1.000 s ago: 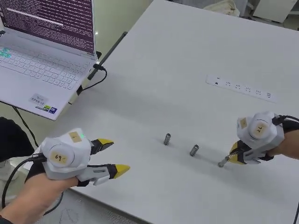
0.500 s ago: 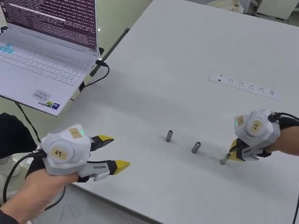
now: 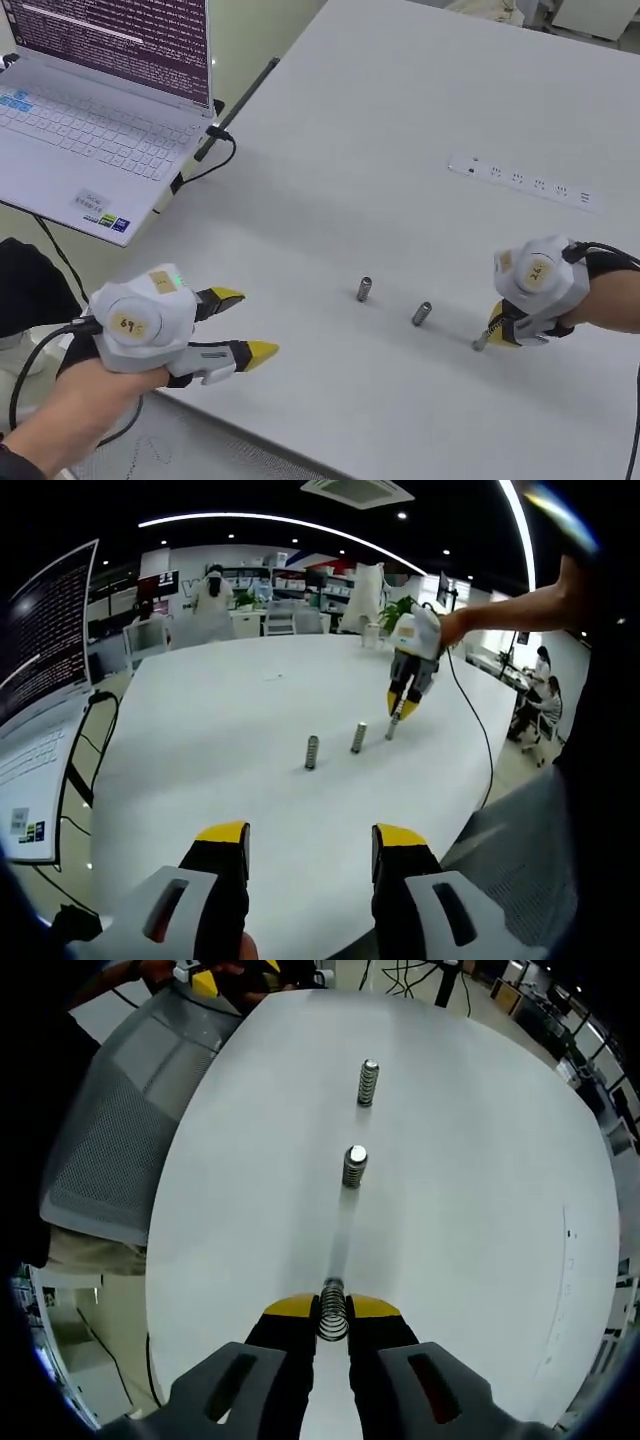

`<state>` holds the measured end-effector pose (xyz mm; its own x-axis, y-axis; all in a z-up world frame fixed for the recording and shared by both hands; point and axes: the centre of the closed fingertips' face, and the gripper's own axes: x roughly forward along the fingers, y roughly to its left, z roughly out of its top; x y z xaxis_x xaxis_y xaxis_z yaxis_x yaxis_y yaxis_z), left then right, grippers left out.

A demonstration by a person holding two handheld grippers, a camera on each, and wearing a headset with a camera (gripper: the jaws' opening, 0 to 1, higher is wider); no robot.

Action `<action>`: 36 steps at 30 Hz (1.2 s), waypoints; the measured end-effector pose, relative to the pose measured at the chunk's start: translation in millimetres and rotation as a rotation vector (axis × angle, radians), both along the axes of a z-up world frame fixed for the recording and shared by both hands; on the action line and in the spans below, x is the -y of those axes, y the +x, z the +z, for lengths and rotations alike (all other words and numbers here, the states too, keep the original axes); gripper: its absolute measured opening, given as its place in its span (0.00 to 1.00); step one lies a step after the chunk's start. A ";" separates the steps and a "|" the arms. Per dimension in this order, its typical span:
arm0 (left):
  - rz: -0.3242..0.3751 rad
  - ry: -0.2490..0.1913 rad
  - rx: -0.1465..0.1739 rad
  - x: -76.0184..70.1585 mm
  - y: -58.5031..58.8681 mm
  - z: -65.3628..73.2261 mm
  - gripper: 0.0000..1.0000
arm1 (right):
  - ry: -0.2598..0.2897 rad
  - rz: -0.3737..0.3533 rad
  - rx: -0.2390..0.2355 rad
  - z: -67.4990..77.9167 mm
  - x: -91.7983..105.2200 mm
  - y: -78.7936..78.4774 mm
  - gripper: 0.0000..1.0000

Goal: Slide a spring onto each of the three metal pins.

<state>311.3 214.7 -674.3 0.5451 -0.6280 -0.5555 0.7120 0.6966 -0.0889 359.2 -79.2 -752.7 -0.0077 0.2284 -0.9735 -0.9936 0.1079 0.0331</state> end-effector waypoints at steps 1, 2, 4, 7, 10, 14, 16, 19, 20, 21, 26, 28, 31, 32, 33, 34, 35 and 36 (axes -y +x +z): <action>0.001 0.003 0.000 -0.7 0.2 -0.3 0.43 | -0.002 0.000 -0.001 -0.9 0.0 0.0 0.09; 0.000 0.003 -0.001 -0.6 0.1 -0.4 0.44 | -0.005 -0.002 -0.004 -1.3 0.1 -0.5 0.09; 0.001 0.004 -0.001 -0.9 0.5 -0.3 0.44 | -0.007 -0.002 -0.001 -2.7 -0.1 0.7 0.09; 0.002 0.005 -0.001 -1.2 1.0 -0.3 0.44 | -0.006 -0.005 -0.003 -3.5 -1.6 1.6 0.09; 0.002 0.006 0.000 -1.0 1.3 0.0 0.43 | -0.010 -0.005 -0.002 -6.6 -1.9 2.8 0.09; 0.003 0.007 0.000 -1.5 1.7 -0.2 0.43 | -0.016 0.000 -0.002 -8.2 -3.0 1.1 0.09; 0.004 0.007 -0.001 -2.0 1.6 -0.6 0.43 | -0.020 0.000 -0.003 -10.2 -2.9 1.2 0.09; 0.004 0.007 -0.004 -2.2 1.2 -0.8 0.43 | -0.025 -0.001 -0.002 -12.9 -2.9 2.0 0.09; 0.004 0.008 -0.003 -2.2 1.0 -0.8 0.43 | -0.026 -0.001 -0.003 -14.0 -3.1 2.0 0.09; 0.004 0.009 -0.004 -2.4 0.9 -0.9 0.43 | -0.027 -0.001 -0.003 -14.3 -3.4 1.6 0.09; 0.005 0.007 -0.004 -2.2 1.4 -0.5 0.43 | -0.034 -0.003 -0.005 -19.5 -3.6 1.8 0.09; 0.004 0.007 -0.004 -2.1 1.7 -0.5 0.43 | -0.036 -0.007 -0.005 -20.7 -4.0 1.5 0.09; 0.003 0.007 -0.004 -1.6 1.5 -0.5 0.43 | -0.035 -0.013 -0.008 -24.4 -3.9 2.1 0.09; 0.003 0.007 -0.004 -1.4 1.5 -0.4 0.43 | -0.036 -0.014 -0.008 -25.1 -3.9 1.8 0.09; 0.003 0.005 -0.004 -1.1 1.4 -0.1 0.43 | -0.038 -0.016 -0.010 -26.2 -3.8 1.1 0.09; 0.002 0.006 -0.004 -1.3 1.5 -0.2 0.43 | -0.039 -0.015 -0.011 -27.3 -3.6 0.5 0.09; 0.002 0.008 -0.004 -1.7 1.6 -0.3 0.43 | -0.040 -0.015 -0.011 -28.8 -3.1 1.2 0.09; 0.002 0.007 -0.004 -1.8 1.6 -0.3 0.43 | -0.041 -0.016 -0.010 -29.8 -2.8 1.9 0.09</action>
